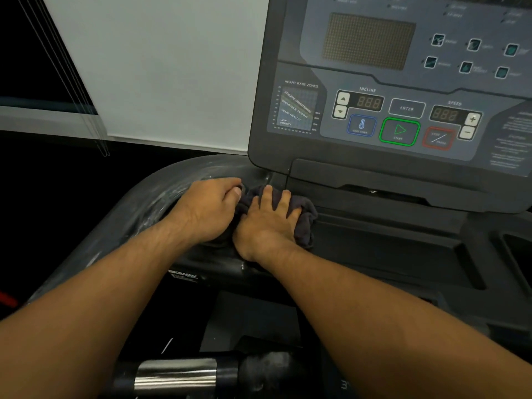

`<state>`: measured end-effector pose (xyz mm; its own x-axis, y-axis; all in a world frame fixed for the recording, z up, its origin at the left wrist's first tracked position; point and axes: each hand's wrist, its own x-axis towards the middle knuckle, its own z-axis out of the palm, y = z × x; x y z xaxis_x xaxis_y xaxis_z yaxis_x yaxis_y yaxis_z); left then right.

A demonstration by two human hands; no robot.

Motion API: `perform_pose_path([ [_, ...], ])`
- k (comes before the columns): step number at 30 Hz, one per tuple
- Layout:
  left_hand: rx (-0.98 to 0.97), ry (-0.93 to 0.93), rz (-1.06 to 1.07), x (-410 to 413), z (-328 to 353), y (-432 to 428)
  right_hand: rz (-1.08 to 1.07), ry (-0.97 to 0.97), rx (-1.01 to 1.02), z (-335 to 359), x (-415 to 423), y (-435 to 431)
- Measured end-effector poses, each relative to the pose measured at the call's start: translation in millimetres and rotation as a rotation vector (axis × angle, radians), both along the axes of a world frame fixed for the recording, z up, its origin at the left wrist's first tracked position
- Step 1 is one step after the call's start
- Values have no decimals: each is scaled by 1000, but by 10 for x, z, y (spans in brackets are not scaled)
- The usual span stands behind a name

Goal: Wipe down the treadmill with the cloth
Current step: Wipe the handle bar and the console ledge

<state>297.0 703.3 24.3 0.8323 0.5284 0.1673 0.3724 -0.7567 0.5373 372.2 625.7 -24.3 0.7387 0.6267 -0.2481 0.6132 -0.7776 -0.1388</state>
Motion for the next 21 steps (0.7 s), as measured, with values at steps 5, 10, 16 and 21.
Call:
perform_pose_path([
  [5, -85, 9, -5, -57, -53, -72, 95, 103, 77, 24, -32, -217],
  [10, -134, 32, 8, -136, -78, -168, 290, 92, 62, 45, -318, -568],
  [16, -104, -9, 28, -152, -22, -240, 645, -20, -164, 265, -183, -912],
  [21, -102, -31, 83, -158, -57, -141, 728, 29, -285, 381, 21, -981],
])
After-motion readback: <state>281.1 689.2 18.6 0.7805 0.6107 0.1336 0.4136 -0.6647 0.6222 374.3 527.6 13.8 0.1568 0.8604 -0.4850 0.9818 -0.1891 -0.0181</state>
